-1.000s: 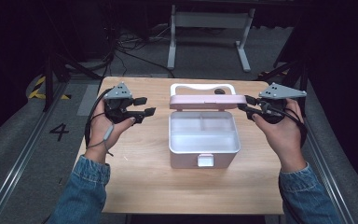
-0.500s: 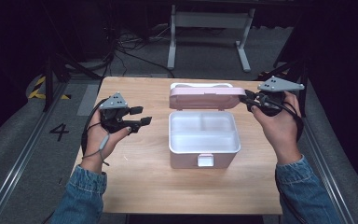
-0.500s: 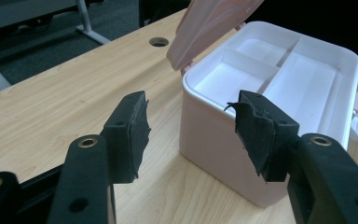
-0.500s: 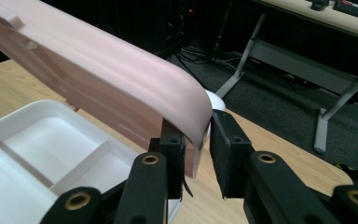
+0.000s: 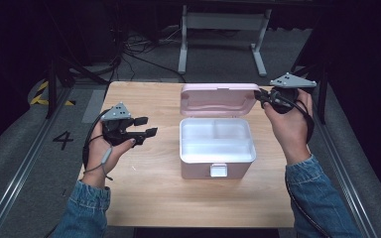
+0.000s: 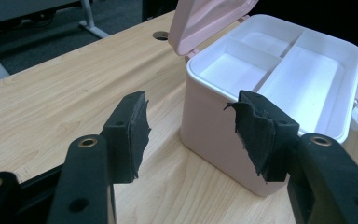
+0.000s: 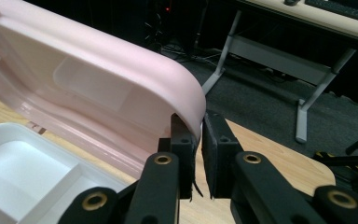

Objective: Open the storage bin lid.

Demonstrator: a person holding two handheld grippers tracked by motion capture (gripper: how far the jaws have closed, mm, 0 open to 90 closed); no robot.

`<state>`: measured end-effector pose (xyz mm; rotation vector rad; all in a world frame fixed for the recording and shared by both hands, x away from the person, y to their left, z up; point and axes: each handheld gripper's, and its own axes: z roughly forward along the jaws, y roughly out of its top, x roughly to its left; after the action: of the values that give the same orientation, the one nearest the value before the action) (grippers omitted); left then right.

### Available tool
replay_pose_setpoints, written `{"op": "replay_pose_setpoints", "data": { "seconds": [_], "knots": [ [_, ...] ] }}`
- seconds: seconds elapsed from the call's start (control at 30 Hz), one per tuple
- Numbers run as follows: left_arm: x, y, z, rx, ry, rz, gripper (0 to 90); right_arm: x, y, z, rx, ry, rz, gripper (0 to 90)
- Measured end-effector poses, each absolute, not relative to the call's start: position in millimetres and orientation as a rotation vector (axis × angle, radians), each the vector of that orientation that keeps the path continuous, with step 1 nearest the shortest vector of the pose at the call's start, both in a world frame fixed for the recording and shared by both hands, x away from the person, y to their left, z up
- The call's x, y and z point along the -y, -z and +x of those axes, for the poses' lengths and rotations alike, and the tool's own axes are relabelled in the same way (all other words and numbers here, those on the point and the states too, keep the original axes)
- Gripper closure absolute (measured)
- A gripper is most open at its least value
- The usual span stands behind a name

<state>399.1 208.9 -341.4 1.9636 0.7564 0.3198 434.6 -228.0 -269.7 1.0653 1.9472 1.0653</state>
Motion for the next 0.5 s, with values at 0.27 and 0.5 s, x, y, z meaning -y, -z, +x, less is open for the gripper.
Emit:
{"op": "replay_pose_setpoints", "data": {
  "seconds": [0.27,0.5],
  "knots": [
    [-209,344,398,-0.756,-0.316,1.965,44.9,227,267,452,-1.946,-1.07,1.12,86.1],
    [-209,346,398,-0.76,-0.315,1.978,45.0,221,264,465,-1.95,-1.027,1.156,86.7]
  ]
}}
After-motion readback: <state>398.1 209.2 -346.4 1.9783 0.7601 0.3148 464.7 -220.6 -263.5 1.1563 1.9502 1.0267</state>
